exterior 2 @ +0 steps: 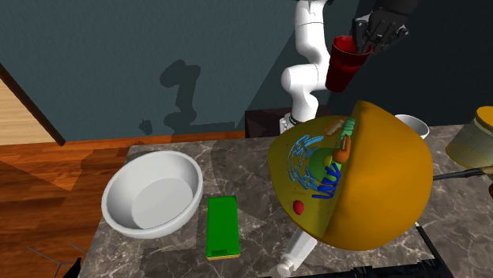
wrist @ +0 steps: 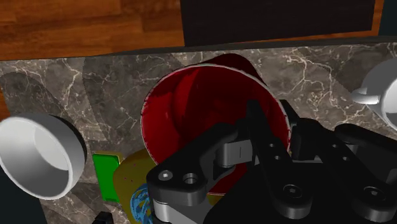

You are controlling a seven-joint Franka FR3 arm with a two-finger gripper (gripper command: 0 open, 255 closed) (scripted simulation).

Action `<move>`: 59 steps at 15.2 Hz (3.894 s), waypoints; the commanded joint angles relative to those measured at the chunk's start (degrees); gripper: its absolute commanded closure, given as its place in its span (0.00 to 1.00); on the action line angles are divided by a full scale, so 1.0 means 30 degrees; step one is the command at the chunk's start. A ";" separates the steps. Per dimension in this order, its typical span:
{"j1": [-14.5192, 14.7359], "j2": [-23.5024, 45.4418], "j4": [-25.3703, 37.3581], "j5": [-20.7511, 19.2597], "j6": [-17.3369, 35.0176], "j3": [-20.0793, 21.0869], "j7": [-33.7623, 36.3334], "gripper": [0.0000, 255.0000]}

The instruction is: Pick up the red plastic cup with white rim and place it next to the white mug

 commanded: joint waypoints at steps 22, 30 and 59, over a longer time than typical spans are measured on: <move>0.0280 -0.2533 -0.7617 0.0420 0.4961 0.0205 0.1200 1.00; 0.0328 -0.2925 -0.9912 0.0418 0.6844 0.0166 0.1467 1.00; 0.0398 -0.2320 -0.8202 0.0622 0.5711 0.0443 0.1591 0.00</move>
